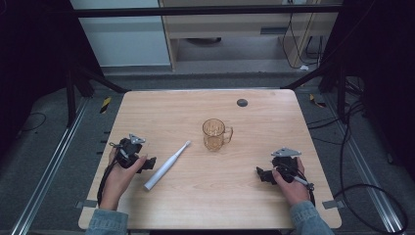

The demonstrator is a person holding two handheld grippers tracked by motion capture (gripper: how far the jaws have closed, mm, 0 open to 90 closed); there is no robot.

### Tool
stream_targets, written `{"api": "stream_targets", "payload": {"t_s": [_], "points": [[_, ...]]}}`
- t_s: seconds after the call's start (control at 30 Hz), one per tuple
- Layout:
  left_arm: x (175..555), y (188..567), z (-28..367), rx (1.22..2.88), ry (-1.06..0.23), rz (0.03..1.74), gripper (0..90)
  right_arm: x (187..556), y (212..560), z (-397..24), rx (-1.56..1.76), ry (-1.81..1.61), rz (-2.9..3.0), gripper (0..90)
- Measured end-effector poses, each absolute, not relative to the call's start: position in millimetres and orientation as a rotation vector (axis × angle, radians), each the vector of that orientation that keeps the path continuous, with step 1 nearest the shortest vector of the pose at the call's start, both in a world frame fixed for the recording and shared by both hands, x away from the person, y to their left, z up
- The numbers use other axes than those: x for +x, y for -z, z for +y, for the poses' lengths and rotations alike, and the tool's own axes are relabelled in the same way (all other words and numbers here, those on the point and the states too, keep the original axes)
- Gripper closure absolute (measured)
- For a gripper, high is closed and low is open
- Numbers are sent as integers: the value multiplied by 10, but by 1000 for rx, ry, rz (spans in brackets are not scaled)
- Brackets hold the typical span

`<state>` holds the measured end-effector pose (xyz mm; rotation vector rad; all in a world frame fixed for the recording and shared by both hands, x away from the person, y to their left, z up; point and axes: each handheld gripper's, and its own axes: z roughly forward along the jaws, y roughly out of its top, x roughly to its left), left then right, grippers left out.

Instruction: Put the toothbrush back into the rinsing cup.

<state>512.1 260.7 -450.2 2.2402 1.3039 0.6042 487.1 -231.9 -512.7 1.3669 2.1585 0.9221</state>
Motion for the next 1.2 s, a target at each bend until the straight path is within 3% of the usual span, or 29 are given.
{"api": "stream_targets", "payload": {"t_s": [0.63,1.2], "points": [[4988,4453,2129,2388,-577,1143,61,4871,5127,-2319,1367,-922,2158,3],[4992,4484,2058,2412,-531,1099,75,4872,5126,-2319,1367,-922,2159,3]]}}
